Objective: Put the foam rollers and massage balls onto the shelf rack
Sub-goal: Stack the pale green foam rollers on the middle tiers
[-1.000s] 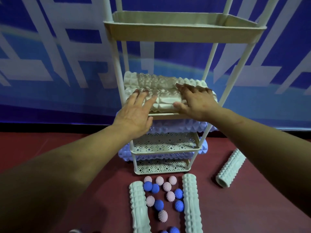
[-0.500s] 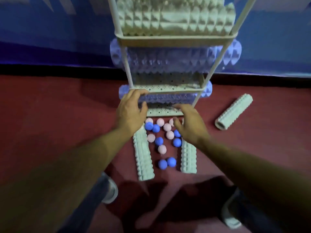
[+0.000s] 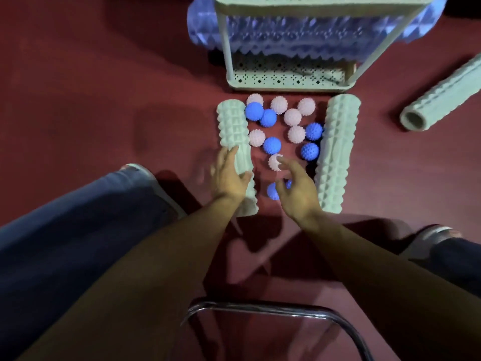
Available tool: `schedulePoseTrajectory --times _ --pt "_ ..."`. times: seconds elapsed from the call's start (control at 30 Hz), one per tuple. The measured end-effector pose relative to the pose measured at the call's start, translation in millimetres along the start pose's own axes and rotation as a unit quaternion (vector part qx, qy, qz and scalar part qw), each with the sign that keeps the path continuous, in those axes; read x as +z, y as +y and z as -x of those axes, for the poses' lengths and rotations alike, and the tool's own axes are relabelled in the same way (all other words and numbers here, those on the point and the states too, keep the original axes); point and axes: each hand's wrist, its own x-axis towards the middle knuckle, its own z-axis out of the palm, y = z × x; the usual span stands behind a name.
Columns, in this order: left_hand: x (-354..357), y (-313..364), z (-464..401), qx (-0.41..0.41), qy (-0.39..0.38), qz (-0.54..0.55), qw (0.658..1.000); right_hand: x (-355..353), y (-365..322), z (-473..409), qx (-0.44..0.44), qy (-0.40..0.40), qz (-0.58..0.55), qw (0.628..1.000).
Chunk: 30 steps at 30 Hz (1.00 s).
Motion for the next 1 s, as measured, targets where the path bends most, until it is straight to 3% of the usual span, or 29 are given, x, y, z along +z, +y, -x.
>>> schedulePoseTrajectory --times 0.1,0.3,0.6,0.8,0.9,1.0 --pt "15 -4 -7 -0.046 -0.054 0.04 0.997 15 0 -10 -0.026 -0.019 0.011 0.999" --pt "2 -9 -15 -0.04 -0.071 0.103 0.991 21 -4 -14 -0.06 -0.053 0.043 0.996" --pt "-122 8 -5 0.073 -0.058 -0.032 0.995 -32 -75 -1 -0.156 -0.06 0.115 0.979" --pt "-220 93 32 0.242 -0.122 -0.102 0.957 -93 -171 33 -0.293 -0.024 0.231 0.928" --pt "-266 156 55 0.34 -0.127 -0.174 0.916 -131 -215 47 -0.379 0.05 0.312 0.87" --pt "-309 214 84 0.415 -0.099 -0.196 0.883 -171 -252 59 -0.407 0.126 0.413 0.805"
